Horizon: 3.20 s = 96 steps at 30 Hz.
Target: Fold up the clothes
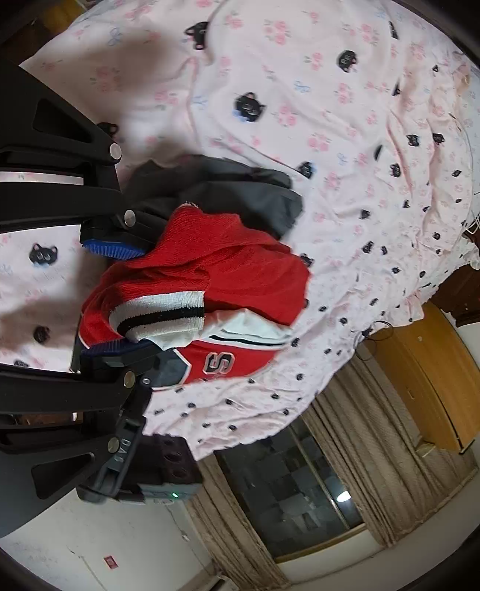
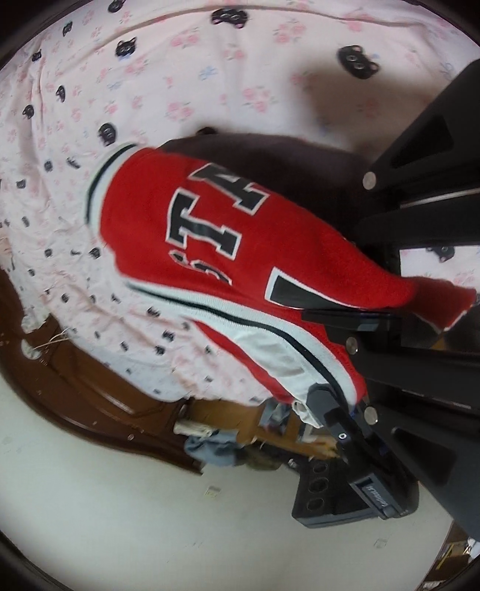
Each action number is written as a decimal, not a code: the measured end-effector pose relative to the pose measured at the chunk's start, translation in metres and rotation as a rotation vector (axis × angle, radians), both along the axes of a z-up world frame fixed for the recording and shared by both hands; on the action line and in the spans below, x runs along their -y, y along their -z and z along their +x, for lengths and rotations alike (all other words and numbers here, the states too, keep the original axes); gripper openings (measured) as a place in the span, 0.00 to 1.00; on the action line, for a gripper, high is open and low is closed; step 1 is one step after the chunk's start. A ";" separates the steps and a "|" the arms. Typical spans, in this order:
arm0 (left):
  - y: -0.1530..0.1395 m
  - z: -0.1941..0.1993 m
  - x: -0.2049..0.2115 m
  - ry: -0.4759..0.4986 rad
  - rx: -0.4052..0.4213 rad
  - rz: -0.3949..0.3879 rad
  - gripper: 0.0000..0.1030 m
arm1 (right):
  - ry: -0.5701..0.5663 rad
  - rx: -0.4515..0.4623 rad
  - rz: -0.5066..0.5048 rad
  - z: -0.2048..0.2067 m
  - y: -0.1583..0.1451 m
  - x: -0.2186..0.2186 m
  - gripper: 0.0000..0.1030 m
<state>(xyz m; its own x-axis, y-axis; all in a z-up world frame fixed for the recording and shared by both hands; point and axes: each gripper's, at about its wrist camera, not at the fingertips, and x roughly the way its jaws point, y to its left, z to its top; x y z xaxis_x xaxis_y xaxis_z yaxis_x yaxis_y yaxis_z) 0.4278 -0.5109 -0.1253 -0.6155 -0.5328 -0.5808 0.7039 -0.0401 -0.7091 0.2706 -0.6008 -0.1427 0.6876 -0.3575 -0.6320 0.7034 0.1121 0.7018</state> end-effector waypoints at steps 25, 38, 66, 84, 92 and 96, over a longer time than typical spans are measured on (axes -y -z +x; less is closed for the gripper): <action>0.047 0.027 -0.011 -0.018 -0.058 0.032 0.41 | 0.205 -0.190 0.008 -0.038 -0.002 0.033 0.38; 0.078 0.033 -0.025 -0.064 -0.054 0.060 0.48 | 0.131 -0.426 0.018 0.008 0.005 0.081 0.31; 0.010 -0.022 0.008 0.167 0.134 -0.170 0.49 | 0.022 -0.461 -0.103 0.027 -0.014 0.038 0.32; -0.013 -0.020 -0.002 0.147 0.297 -0.263 0.49 | 0.042 -0.550 -0.256 0.031 -0.041 -0.009 0.43; -0.038 -0.015 -0.040 0.153 0.369 -0.311 0.56 | 0.079 -0.564 -0.370 0.035 -0.070 -0.090 0.57; -0.050 -0.012 -0.064 0.147 0.386 -0.347 0.65 | 0.104 -0.580 -0.397 0.038 -0.080 -0.130 0.73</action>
<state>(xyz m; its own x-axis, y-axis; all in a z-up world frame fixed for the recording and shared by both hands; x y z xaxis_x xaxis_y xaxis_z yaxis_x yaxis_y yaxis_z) 0.4158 -0.4472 -0.0751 -0.4743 -0.6581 -0.5847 0.8803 -0.3437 -0.3271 0.3083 -0.4708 -0.0629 0.2293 -0.6821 -0.6944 0.9723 0.1934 0.1311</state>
